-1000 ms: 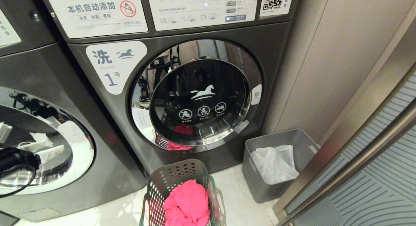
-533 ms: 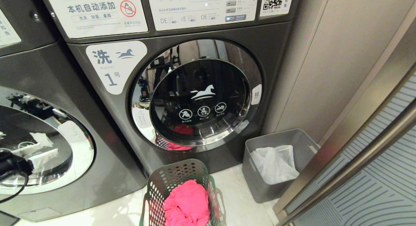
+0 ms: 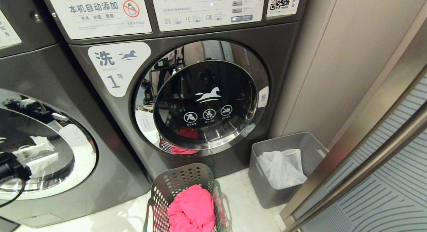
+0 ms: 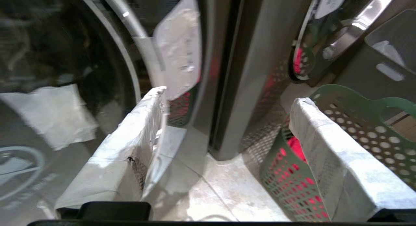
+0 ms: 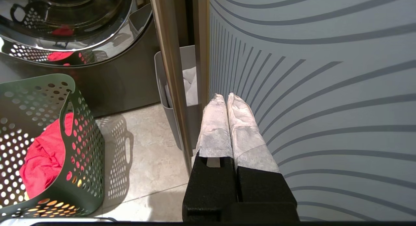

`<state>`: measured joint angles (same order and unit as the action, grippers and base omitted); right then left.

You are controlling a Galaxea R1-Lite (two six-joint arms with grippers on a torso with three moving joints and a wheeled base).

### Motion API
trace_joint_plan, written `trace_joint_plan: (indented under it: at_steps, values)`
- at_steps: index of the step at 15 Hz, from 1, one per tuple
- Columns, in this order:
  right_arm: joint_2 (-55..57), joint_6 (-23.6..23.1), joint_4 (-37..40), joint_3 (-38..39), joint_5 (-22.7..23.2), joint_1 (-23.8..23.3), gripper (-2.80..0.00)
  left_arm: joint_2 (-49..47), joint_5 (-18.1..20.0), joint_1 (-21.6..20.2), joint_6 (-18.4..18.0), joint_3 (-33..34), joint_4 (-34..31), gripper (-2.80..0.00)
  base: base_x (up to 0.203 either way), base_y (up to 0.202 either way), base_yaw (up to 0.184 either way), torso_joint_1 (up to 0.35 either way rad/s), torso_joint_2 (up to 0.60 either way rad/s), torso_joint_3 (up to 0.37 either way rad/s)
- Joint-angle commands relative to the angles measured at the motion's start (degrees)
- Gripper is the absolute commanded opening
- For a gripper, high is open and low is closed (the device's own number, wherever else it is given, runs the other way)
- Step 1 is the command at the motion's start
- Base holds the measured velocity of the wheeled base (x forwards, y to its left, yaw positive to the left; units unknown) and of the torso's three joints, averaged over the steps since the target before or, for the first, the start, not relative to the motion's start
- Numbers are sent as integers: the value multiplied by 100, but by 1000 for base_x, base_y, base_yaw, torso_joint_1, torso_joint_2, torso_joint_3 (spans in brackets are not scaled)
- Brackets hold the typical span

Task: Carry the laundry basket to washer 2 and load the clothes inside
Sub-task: Open the lid of the washing machine

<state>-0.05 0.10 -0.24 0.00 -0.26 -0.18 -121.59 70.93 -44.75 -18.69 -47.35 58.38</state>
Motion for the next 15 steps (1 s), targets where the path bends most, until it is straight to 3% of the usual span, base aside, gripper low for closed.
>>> trace_joint_plan:
  at_steps: [1,6,15]
  values:
    - [5,-2,-2,0,-1,1,-280,-331,52,-18,-24,-340,36,0,0,0,0,0,0,0]
    - [5,-2,-2,0,-1,1,-280,-719,59,-17,36,-663,12,0,0,0,0,0,0,0]
    - [13,-2,-2,0,-1,1,-280,-1062,95,325,546,-1275,-11,0,0,0,0,0,0,0]
